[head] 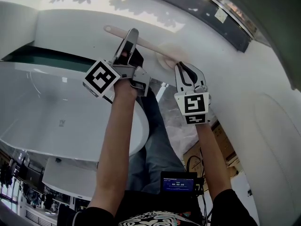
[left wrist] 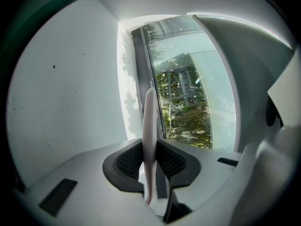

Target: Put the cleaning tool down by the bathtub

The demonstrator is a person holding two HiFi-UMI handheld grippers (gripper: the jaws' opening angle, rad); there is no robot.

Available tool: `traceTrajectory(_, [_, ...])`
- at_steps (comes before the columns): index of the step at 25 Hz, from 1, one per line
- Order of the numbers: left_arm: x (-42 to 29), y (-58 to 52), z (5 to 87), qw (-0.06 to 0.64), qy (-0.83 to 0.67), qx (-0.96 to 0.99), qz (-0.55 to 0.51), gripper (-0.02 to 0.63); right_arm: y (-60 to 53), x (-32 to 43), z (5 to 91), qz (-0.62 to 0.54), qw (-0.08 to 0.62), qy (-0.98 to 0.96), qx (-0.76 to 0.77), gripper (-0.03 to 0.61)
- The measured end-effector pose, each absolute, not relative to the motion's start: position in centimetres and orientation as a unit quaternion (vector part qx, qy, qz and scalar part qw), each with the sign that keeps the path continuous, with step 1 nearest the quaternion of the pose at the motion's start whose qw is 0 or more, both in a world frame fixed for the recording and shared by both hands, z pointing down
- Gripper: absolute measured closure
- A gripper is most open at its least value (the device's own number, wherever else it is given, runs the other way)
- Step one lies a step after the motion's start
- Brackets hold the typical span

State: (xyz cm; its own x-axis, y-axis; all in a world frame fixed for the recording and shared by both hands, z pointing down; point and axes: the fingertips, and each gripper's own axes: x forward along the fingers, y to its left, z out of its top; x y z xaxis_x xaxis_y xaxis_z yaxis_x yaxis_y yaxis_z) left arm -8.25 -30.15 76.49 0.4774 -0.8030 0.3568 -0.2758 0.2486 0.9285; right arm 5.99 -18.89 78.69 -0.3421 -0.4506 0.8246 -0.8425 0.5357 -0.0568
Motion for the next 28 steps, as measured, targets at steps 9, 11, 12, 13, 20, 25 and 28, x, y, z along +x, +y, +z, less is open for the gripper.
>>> traceTrajectory(9, [-8.7,-29.7,77.8,0.654,-0.496,0.545,-0.171,0.503,-18.7,6.0,79.1,0.241,0.408,-0.779,0.411,0.549])
traceTrajectory(11, [-8.7,-29.5,78.2,0.659,-0.506,0.534,-0.159,0.448,-18.7,6.0,79.1,0.242,0.412,-0.778,0.409,0.549])
traceTrajectory(12, [-8.7,-29.4,78.3,0.661,-0.509,0.528,-0.156,0.432,-18.7,6.0,79.2,0.243,0.412,-0.777,0.409,0.549])
traceTrajectory(13, [-8.8,-29.3,78.5,0.663,-0.513,0.523,-0.155,0.416,-18.7,6.0,79.2,0.245,0.411,-0.777,0.409,0.549])
traceTrajectory(20, [-9.6,-28.6,77.6,0.656,-0.53,0.515,-0.151,0.368,-18.8,6.1,79.3,0.246,0.411,-0.775,0.412,0.549])
traceTrajectory(25, [-9.4,-27.4,74.8,0.656,-0.52,0.519,-0.172,0.368,-18.8,6.1,79.4,0.248,0.408,-0.772,0.419,0.549])
traceTrajectory(28, [-9.2,-26.6,73.5,0.666,-0.504,0.515,-0.191,0.368,-18.7,6.2,79.3,0.26,0.404,-0.768,0.424,0.549])
